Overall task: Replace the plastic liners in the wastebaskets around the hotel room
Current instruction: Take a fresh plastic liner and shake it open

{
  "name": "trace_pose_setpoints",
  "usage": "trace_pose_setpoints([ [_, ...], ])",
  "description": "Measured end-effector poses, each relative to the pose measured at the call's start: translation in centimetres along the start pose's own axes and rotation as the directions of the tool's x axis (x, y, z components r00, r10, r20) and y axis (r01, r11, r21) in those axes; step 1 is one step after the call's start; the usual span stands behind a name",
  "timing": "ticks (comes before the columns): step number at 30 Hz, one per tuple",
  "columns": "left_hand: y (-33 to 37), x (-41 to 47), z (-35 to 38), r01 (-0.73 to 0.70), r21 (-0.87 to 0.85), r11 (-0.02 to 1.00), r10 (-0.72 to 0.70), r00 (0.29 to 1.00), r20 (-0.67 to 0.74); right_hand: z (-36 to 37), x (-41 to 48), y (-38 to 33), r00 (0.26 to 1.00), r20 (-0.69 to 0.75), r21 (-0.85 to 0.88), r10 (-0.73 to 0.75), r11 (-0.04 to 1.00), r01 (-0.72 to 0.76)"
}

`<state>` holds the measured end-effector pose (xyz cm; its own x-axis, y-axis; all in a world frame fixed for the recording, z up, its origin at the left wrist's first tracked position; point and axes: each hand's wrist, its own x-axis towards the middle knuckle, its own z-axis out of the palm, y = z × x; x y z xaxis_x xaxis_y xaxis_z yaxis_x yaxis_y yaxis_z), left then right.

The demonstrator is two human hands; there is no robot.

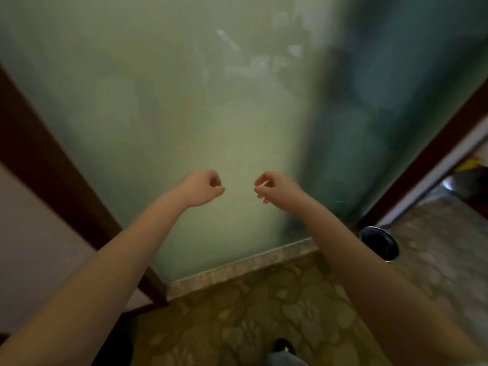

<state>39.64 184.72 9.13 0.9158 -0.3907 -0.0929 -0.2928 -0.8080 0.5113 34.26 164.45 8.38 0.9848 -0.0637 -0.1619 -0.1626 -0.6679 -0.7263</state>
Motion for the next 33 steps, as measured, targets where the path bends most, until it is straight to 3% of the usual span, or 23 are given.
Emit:
trace_pose_setpoints([
  [6, 16.9, 5.8, 7.8, -0.280, 0.060, 0.958, 0.274, 0.956, 0.102, -13.3, -5.4, 12.2, 0.973, -0.201, 0.011, 0.115, 0.993, -0.116],
  [10, 28.1, 9.5, 13.7, -0.386, 0.075, 0.919, 0.370, 0.914, 0.164, -21.9, -9.2, 21.5, 0.936, -0.297, 0.069, 0.192, 0.981, -0.179],
  [19, 56.4, 15.9, 27.6, -0.672, 0.018, 0.741, 0.633, 0.707, 0.316, -40.9, -18.8, 39.1, 0.722, -0.568, 0.263, 0.394, 0.919, -0.294],
  [24, 66.1, 19.6, 34.6, -0.710, -0.054, 0.702, 0.674, 0.638, 0.372, -47.1, -20.4, 46.7, 0.626, -0.608, 0.327, 0.488, 0.873, -0.363],
  [28, 72.4, 24.3, 40.1, -0.737, -0.094, 0.670, 0.696, 0.579, 0.424, -52.2, -19.0, 52.3, 0.607, -0.607, 0.316, 0.513, 0.857, -0.407],
  [33, 81.9, 32.4, 46.1, -0.722, -0.185, 0.666, 0.718, 0.554, 0.421, -61.6, -15.0, 60.2, 0.574, -0.627, 0.275, 0.527, 0.839, -0.470],
])
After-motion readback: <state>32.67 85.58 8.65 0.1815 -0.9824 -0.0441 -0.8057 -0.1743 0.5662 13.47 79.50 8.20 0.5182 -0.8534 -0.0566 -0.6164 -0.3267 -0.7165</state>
